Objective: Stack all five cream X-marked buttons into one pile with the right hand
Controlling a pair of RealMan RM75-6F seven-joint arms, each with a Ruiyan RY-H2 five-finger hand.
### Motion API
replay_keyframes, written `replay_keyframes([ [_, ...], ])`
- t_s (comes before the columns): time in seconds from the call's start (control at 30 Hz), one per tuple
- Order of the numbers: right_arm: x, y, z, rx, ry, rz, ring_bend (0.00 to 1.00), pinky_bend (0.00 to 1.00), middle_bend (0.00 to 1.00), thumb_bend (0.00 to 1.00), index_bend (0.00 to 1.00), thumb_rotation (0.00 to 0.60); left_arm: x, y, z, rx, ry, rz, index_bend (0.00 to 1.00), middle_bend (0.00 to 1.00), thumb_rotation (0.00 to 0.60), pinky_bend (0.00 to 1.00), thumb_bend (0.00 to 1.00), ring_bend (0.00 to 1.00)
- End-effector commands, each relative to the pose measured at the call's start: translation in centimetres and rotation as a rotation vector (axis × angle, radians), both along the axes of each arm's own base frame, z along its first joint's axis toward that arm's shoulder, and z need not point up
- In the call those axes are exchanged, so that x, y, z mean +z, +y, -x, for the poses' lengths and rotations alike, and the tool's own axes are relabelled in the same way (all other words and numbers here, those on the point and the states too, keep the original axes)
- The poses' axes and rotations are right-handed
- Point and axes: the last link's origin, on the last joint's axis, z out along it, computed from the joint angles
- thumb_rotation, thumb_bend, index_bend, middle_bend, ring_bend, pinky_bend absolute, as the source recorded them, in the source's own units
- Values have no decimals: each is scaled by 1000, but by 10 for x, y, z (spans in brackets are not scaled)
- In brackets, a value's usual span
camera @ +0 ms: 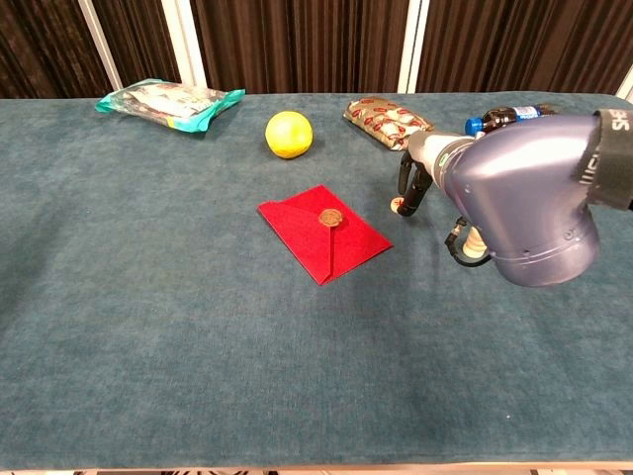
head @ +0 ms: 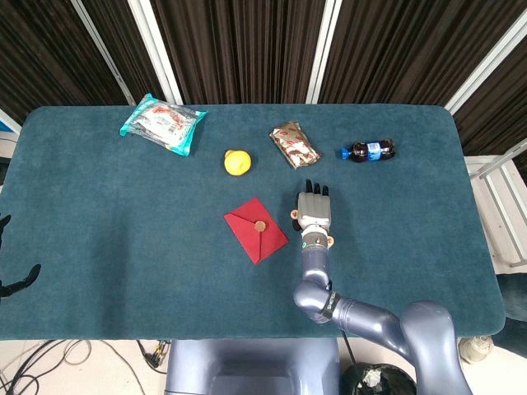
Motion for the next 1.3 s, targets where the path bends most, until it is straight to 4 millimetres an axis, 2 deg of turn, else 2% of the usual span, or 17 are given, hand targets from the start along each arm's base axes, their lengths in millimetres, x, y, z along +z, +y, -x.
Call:
replay_keyframes([
  [0.03,-1,0,0,-1,-3,1,0,0,0,397,458,600,0,0,0,1,0,0,101,0,600,0,228,0],
  [1.3,-7,-4,3,-24,-3,-1,0,0,0,397,497,600,1,0,0,-1,-4,-3,101,0,600,0,228,0],
])
